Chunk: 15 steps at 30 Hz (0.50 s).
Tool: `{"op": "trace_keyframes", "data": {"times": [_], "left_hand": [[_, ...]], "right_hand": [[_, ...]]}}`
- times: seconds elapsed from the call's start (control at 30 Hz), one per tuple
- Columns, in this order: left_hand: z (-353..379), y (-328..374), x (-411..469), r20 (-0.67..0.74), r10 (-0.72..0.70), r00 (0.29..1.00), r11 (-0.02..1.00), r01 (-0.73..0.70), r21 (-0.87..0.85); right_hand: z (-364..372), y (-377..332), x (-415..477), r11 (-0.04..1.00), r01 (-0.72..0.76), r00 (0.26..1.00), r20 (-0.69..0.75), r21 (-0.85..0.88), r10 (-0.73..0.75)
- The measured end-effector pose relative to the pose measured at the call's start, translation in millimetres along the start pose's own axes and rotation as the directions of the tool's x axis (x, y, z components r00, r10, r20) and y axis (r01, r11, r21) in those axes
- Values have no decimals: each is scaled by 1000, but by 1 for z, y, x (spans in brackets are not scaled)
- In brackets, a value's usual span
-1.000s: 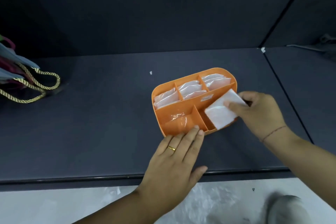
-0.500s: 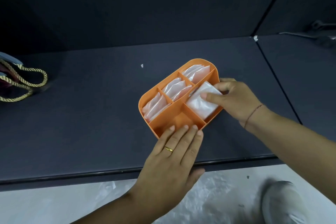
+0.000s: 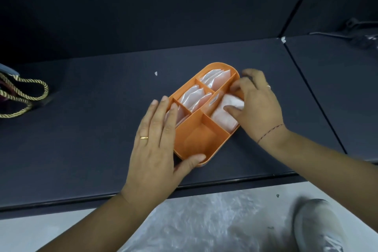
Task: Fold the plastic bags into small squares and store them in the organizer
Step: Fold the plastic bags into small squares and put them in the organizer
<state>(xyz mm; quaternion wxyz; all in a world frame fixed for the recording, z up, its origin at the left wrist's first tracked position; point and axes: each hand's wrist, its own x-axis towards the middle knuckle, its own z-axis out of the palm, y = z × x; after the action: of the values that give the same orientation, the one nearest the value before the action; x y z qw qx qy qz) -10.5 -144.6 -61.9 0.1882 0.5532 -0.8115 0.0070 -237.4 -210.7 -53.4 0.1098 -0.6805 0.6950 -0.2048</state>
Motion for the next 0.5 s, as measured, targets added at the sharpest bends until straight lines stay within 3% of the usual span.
{"op": "trace_keyframes", "data": {"times": [0.1, 0.23, 0.3, 0.5], "left_hand": [[-1, 2, 1, 17, -3, 1000, 999, 2, 47], [-1, 6, 0, 22, -5, 1000, 999, 4, 36], [0, 7, -2, 18, -1, 1000, 999, 0, 33], [2, 7, -4, 3, -5, 1000, 998, 5, 58]], "right_hand": [[-1, 3, -10, 999, -25, 999, -22, 30, 26], [-3, 2, -9, 974, -225, 935, 275, -23, 222], [-2, -3, -4, 967, -254, 900, 363, -16, 243], [1, -3, -8, 951, -283, 925, 300, 127, 235]]}}
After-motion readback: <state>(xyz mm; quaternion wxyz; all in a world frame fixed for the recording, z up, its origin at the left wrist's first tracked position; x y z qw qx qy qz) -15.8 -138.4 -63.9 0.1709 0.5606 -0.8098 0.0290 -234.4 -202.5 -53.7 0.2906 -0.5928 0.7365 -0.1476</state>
